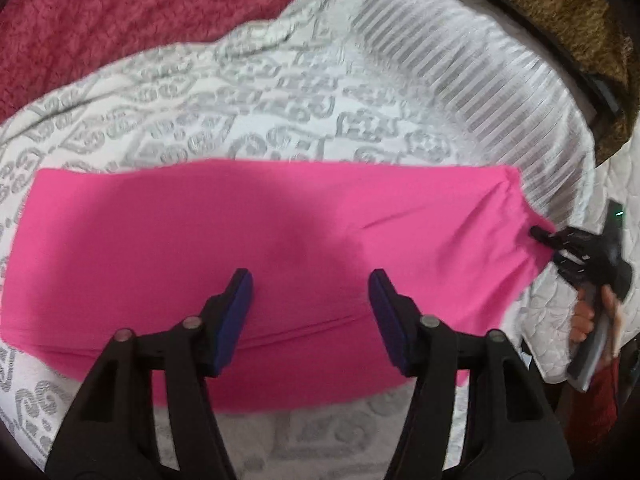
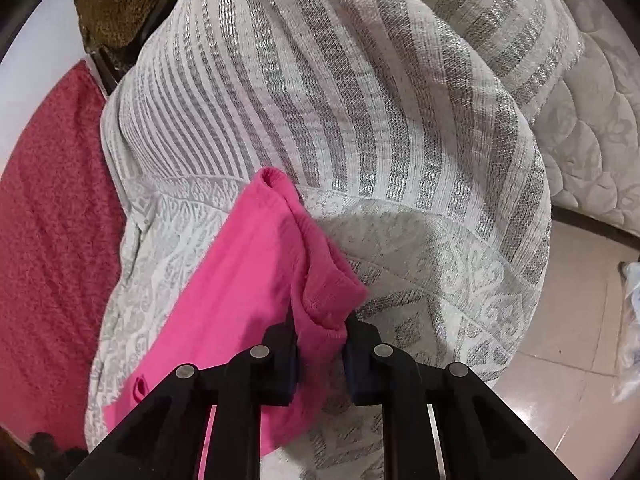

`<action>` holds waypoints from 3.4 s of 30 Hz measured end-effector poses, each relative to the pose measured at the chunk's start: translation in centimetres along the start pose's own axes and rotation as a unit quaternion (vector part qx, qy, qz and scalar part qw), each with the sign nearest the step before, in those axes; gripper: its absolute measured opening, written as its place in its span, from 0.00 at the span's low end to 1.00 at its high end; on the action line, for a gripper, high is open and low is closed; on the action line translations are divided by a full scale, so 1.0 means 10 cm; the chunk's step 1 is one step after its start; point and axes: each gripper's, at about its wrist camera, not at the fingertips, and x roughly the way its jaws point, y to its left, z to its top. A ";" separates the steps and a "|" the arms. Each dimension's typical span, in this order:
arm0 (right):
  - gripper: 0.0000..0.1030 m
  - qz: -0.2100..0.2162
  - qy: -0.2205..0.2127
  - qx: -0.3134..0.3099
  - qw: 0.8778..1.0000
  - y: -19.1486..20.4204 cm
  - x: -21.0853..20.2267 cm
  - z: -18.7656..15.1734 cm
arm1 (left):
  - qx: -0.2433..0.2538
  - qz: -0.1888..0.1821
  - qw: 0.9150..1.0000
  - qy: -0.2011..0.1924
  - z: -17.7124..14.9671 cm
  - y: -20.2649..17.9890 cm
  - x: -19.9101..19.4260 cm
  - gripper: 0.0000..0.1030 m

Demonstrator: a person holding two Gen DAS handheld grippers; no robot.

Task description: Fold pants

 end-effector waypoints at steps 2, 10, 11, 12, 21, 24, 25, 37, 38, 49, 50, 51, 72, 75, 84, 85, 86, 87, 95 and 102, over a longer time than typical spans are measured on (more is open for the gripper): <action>0.16 -0.001 -0.001 -0.006 1.000 0.02 -0.02 0.01 | 0.007 0.010 1.000 0.004 -0.05 -0.03 0.11 0.51; 0.15 0.001 -0.036 -0.067 0.997 0.45 -0.26 0.06 | 0.046 0.012 0.999 -0.006 -0.10 -0.20 0.04 0.53; 0.15 0.003 -0.039 -0.075 0.996 0.52 -0.29 0.05 | 0.044 0.006 0.999 -0.005 -0.10 -0.20 0.02 0.54; 0.15 0.006 -0.044 -0.085 0.995 0.60 -0.32 0.04 | 0.041 -0.001 0.999 -0.005 -0.10 -0.20 0.01 0.55; 0.15 0.039 -0.072 -0.192 0.978 1.46 -0.61 -0.20 | 0.008 -0.039 0.999 -0.018 -0.09 0.06 -0.22 0.66; 0.15 0.063 -0.071 -0.240 0.966 1.85 -0.65 -0.43 | -0.020 -0.045 0.998 -0.037 -0.07 0.34 -0.35 0.71; 0.15 0.071 -0.069 -0.261 0.960 2.03 -0.65 -0.56 | -0.031 -0.046 0.998 -0.040 -0.07 0.44 -0.38 0.71; 0.15 0.104 0.092 -0.424 0.895 2.95 0.20 -2.12 | -0.175 -0.167 0.969 -0.049 -0.16 1.39 -0.54 0.73; 0.15 0.103 0.094 -0.423 0.895 2.95 0.22 -2.14 | -0.177 -0.183 0.966 -0.039 -0.16 1.37 -0.50 0.73; 0.17 0.117 0.099 -0.424 0.893 2.84 0.21 -2.13 | -0.143 -0.245 0.959 0.026 0.01 0.86 -0.22 0.78; 0.18 0.117 0.099 -0.428 0.891 2.83 0.21 -2.15 | -0.139 -0.242 0.960 0.033 0.04 0.83 -0.19 0.78; 0.18 0.114 0.098 -0.436 0.887 2.83 0.21 -2.18 | -0.137 -0.239 0.960 0.040 0.05 0.81 -0.16 0.78; 0.53 0.084 0.085 -0.330 0.936 1.73 -0.20 -1.33 | -0.027 -0.078 0.997 -0.013 0.38 0.40 -0.34 0.15; 0.54 0.075 0.098 -0.341 0.932 1.64 -0.17 -1.39 | 0.005 -0.050 0.998 -0.029 0.50 0.35 -0.49 0.15; 0.54 0.091 0.127 -0.355 0.922 1.67 -0.05 -1.59 | 0.024 0.010 0.999 -0.041 0.69 0.57 -0.77 0.15; 0.54 0.093 0.127 -0.356 0.921 1.69 -0.04 -1.60 | 0.022 0.014 0.999 -0.042 0.69 0.62 -0.79 0.15; 0.55 0.095 0.127 -0.356 0.921 1.69 -0.04 -1.62 | 0.020 0.017 0.999 -0.043 0.70 0.68 -0.82 0.15; 0.55 0.098 0.127 -0.357 0.920 1.71 -0.04 -1.63 | 0.020 0.020 0.999 -0.042 0.71 0.72 -0.84 0.15; 0.61 0.121 0.138 -0.359 0.915 1.85 0.01 -1.74 | 0.021 0.059 0.998 -0.026 0.67 1.08 -0.89 0.15; 0.60 0.100 0.131 -0.393 0.905 1.97 0.07 -1.89 | 0.001 0.061 0.998 -0.010 0.61 1.33 -0.82 0.15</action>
